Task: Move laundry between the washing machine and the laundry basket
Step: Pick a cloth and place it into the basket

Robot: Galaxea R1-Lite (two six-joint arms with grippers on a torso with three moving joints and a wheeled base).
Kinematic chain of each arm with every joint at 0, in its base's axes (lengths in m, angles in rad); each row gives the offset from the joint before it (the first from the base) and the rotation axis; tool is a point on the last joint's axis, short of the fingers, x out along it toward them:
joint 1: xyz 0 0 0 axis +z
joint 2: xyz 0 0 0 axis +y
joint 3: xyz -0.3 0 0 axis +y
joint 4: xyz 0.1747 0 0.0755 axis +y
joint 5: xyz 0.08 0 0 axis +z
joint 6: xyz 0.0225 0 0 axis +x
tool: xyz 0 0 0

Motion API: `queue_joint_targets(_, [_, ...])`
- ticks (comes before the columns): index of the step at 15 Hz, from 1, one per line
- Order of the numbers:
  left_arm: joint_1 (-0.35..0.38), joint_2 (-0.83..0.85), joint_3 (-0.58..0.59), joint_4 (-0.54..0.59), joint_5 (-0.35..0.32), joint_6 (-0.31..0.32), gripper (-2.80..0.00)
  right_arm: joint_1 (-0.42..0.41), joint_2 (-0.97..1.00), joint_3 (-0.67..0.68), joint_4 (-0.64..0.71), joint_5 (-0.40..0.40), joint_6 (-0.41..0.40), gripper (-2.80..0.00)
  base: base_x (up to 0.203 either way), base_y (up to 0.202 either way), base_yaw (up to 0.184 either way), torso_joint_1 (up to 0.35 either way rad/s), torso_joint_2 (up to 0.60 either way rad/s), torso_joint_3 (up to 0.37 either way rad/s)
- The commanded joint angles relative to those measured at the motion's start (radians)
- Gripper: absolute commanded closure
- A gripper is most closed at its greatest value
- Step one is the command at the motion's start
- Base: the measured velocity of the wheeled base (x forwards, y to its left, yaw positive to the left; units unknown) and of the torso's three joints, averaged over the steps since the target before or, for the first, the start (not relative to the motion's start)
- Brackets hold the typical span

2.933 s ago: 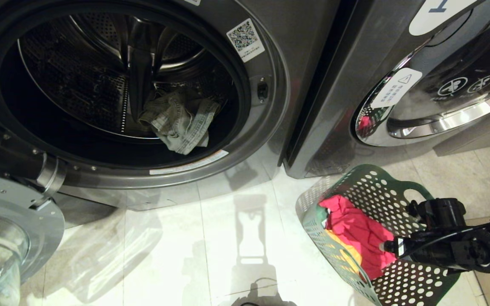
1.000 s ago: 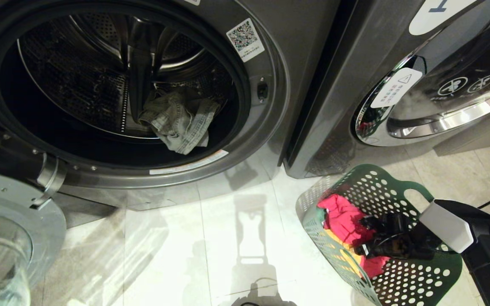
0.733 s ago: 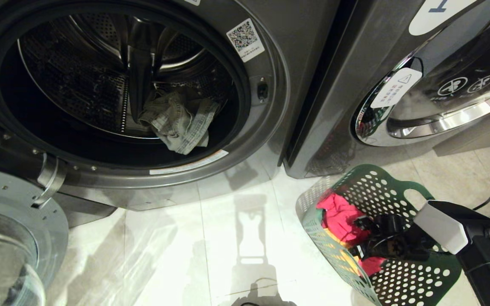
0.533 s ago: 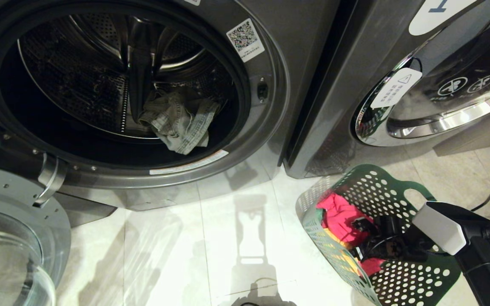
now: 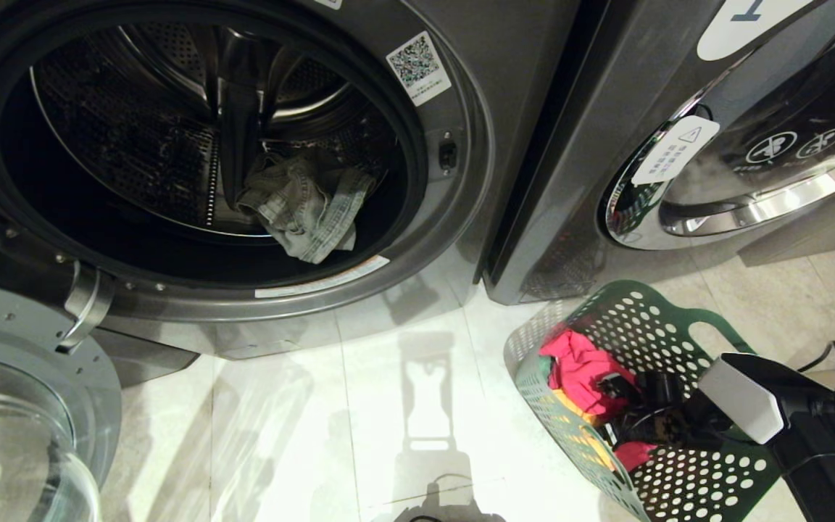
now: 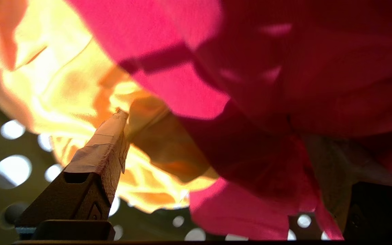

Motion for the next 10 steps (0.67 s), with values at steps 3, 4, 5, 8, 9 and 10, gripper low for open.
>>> queue_joint_targets(3, [0.0, 0.002, 0.0, 0.0, 0.0, 0.0, 0.0, -0.006, 0.05, -0.047, -0.008, -0.001, -0.013, -2.8, 0.0, 0.0, 0.0, 0.0, 0.0, 0.0])
queue_joint_targets(4, [0.0, 0.002, 0.0, 0.0, 0.0, 0.0, 0.0, -0.007, 0.052, -0.05, -0.008, -0.001, -0.013, -2.8, 0.0, 0.0, 0.0, 0.0, 0.0, 0.0])
queue_joint_targets(5, [0.0, 0.002, 0.0, 0.0, 0.0, 0.0, 0.0, -0.009, 0.053, -0.048, -0.008, -0.001, -0.012, -2.8, 0.0, 0.0, 0.0, 0.0, 0.0, 0.0])
queue_joint_targets(8, [0.0, 0.001, 0.0, 0.0, 0.0, 0.0, 0.0, -0.016, 0.053, -0.048, -0.005, -0.001, -0.013, -2.8, 0.0, 0.0, 0.0, 0.0, 0.0, 0.0])
queue_joint_targets(9, [0.0, 0.0, 0.0, 0.0, 0.0, 0.0, 0.0, -0.018, 0.053, -0.048, -0.004, -0.001, -0.012, -2.8, 0.0, 0.0, 0.0, 0.0, 0.0, 0.0])
queue_joint_targets(10, [0.0, 0.001, 0.0, 0.0, 0.0, 0.0, 0.0, -0.018, 0.05, -0.047, -0.002, -0.002, -0.012, -2.8, 0.0, 0.0, 0.0, 0.0, 0.0, 0.0])
